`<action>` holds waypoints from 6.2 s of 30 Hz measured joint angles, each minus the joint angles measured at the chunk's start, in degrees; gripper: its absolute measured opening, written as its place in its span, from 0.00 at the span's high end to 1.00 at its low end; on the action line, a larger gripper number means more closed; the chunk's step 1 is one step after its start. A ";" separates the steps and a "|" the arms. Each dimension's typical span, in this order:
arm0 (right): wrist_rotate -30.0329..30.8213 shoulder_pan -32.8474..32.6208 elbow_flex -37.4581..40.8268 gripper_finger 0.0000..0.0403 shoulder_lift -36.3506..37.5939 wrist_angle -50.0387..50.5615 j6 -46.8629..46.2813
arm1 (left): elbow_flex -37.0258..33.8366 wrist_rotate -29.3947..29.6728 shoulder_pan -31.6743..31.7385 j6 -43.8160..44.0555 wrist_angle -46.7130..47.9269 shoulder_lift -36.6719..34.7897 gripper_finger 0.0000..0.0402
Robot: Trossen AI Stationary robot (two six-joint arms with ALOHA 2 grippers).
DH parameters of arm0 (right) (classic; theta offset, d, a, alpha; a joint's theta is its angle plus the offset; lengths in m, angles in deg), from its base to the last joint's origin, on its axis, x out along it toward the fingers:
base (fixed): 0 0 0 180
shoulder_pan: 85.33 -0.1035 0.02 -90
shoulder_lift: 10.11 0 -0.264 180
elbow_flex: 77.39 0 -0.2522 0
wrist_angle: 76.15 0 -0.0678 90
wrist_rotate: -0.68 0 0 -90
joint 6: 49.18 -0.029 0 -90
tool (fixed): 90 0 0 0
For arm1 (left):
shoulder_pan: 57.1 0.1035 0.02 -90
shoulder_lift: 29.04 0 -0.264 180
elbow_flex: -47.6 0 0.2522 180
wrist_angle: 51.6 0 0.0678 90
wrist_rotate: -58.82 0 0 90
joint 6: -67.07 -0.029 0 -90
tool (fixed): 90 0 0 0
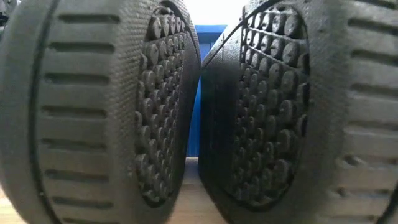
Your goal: Pick and place slides into bin
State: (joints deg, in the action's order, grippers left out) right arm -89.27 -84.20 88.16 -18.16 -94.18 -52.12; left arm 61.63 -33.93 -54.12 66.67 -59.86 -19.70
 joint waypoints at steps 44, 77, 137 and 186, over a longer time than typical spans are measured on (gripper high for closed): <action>-0.06 -0.01 -0.01 0.98 -0.01 -0.26 -2.28 | 0.00 0.01 0.00 -0.01 -0.01 0.00 1.00; 17.00 -0.01 -0.01 0.98 0.00 -16.46 -30.01 | -0.04 6.34 0.02 3.80 -43.17 3.94 1.00; 22.05 -0.01 0.00 0.98 -0.02 -16.41 -30.01 | 84.77 0.10 -22.93 62.98 62.04 69.72 0.56; 21.92 -0.01 -0.04 0.98 0.00 -8.96 -25.97 | 87.82 -0.67 -42.56 123.07 104.51 89.87 0.56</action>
State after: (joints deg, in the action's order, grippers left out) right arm -67.34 -84.21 88.11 -18.16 -103.14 -78.08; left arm 149.45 -34.60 -96.67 189.73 44.66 70.17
